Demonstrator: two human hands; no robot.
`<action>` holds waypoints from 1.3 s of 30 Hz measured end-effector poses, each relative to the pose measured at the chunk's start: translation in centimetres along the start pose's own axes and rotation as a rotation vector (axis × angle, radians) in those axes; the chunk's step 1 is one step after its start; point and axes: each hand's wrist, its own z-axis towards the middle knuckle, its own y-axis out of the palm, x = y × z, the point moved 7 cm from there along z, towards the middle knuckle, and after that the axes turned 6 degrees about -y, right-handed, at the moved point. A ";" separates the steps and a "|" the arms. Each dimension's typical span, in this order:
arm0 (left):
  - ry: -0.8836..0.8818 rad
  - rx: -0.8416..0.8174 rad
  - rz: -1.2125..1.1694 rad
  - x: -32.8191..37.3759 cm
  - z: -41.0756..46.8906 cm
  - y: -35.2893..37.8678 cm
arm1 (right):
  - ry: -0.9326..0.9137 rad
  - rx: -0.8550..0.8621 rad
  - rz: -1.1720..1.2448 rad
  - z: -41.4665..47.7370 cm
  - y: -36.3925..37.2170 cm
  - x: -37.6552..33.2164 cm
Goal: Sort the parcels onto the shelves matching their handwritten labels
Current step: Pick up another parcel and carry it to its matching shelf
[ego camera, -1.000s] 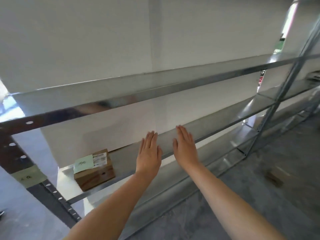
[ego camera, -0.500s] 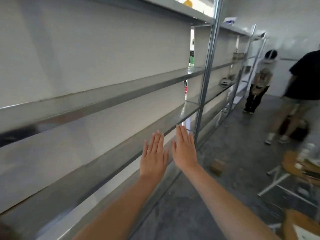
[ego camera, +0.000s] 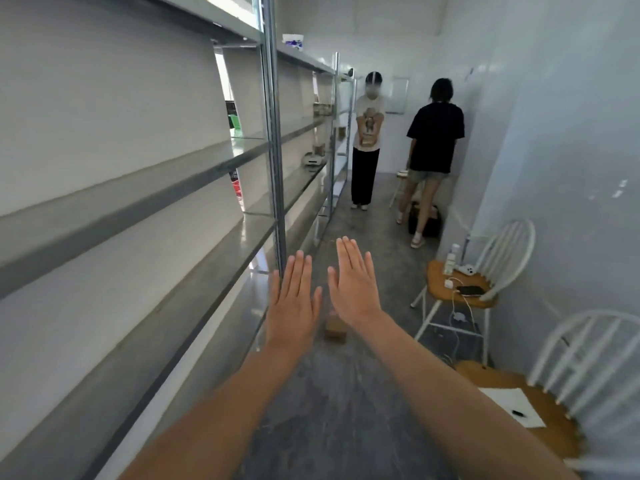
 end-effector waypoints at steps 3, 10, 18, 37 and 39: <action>0.050 0.000 -0.079 0.1 4.1 1.5 | 0.048 0.014 -0.039 3.1 0.9 1.5; 0.113 -0.035 -0.175 -2.2 11.4 6.5 | 0.201 0.051 -0.065 8.1 4.2 4.8; 0.089 -0.103 -0.273 -3.2 16.6 12.5 | 0.306 -0.053 -0.148 10.7 8.2 11.1; 0.005 -0.120 -0.189 0.1 36.9 28.9 | 0.244 -0.218 -0.072 29.6 19.0 29.6; -0.006 -0.118 -0.181 0.4 38.6 30.3 | 0.227 -0.224 -0.075 31.4 19.9 31.2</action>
